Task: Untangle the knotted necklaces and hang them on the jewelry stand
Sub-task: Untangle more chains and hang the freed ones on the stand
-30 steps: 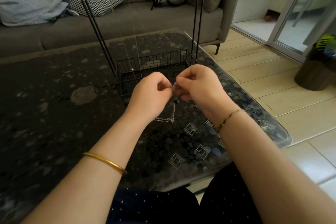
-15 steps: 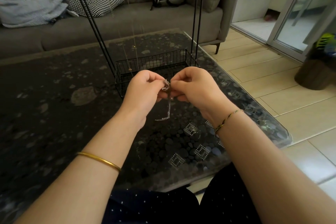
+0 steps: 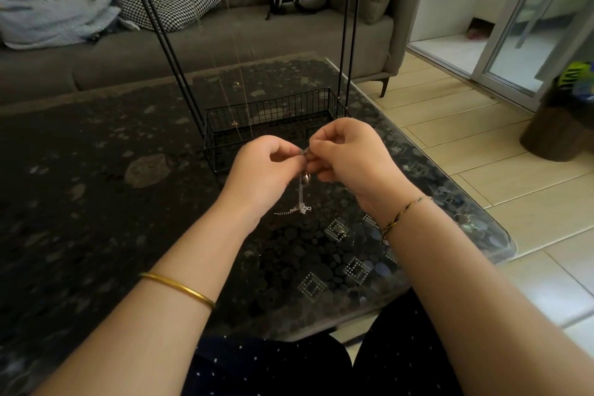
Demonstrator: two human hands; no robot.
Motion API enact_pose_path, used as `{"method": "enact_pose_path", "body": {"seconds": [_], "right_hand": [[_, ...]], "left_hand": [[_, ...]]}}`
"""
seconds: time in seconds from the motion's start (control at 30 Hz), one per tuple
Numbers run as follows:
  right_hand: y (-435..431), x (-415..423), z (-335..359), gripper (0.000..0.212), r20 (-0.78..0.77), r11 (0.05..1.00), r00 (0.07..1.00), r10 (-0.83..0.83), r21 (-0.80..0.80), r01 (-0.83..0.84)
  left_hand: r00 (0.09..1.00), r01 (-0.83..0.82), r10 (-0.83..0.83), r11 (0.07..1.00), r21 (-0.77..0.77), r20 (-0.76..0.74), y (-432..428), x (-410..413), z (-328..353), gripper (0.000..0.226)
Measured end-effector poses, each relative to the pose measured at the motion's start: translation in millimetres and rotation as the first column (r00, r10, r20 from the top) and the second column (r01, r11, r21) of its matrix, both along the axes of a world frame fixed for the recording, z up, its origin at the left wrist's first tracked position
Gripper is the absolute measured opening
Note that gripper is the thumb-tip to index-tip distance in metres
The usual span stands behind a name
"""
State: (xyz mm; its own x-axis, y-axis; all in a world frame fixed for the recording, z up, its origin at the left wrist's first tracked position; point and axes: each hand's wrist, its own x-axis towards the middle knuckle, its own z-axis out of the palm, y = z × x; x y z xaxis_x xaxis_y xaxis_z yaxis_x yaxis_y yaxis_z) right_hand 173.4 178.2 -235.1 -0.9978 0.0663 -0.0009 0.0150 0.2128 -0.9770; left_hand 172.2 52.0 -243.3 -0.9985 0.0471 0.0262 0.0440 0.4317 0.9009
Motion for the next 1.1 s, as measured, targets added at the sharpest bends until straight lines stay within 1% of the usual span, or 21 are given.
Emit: {"method": "enact_pose_path", "body": {"seconds": [0.1, 0.2, 0.3, 0.37, 0.47, 0.6, 0.8, 0.97, 1.1], "right_hand": [[0.3, -0.1, -0.3, 0.011, -0.029, 0.999, 1.0, -0.002, 0.05, 0.004], [1.0, -1.4, -0.9, 0.012, -0.054, 0.994, 0.998, -0.018, 0.108, 0.024], [0.7, -2.4, -2.4, 0.017, -0.036, 0.989, 0.999, -0.005, 0.149, 0.01], [0.1, -2.5, -4.6, 0.018, -0.013, 0.983, 1.0, 0.012, 0.183, -0.009], [-0.8, -2.1, -4.9, 0.018, -0.025, 0.975, 1.0, 0.008, 0.223, -0.003], [-0.2, -2.1, -3.7, 0.016, -0.064, 0.971, 0.997, -0.033, 0.233, 0.047], [-0.8, -2.5, -4.3, 0.021, -0.045, 0.979, 0.998, -0.035, 0.199, 0.043], [-1.3, -1.9, -3.0, 0.015, -0.055, 0.971, 0.998, -0.024, 0.236, 0.036], [-1.5, -2.1, -4.3, 0.009, -0.049, 0.964, 0.999, -0.015, 0.264, 0.028]], "left_hand": [[0.998, -0.021, 0.019, 0.999, -0.038, -0.059, -1.2, -1.6, -1.9, 0.005], [0.994, -0.037, 0.032, 0.998, -0.049, -0.108, -0.9, -3.7, -4.4, 0.013], [0.989, -0.043, 0.034, 0.997, -0.06, -0.141, 0.2, -4.8, -5.4, 0.02], [0.986, -0.052, 0.044, 0.997, -0.05, -0.159, 0.4, -5.2, -5.3, 0.021], [0.985, -0.054, 0.05, 0.998, -0.024, -0.166, -0.2, -5.0, -4.8, 0.02], [0.985, -0.025, 0.01, 0.996, -0.084, -0.172, 0.3, -4.0, -4.3, 0.018], [0.977, -0.041, -0.002, 0.979, -0.198, -0.213, 1.2, -4.3, -6.8, 0.005], [0.965, -0.084, 0.013, 0.961, -0.264, -0.26, 3.0, -2.8, -3.3, 0.005], [0.964, -0.09, 0.014, 0.957, -0.277, -0.267, 5.2, -1.2, -1.4, 0.007]]}}
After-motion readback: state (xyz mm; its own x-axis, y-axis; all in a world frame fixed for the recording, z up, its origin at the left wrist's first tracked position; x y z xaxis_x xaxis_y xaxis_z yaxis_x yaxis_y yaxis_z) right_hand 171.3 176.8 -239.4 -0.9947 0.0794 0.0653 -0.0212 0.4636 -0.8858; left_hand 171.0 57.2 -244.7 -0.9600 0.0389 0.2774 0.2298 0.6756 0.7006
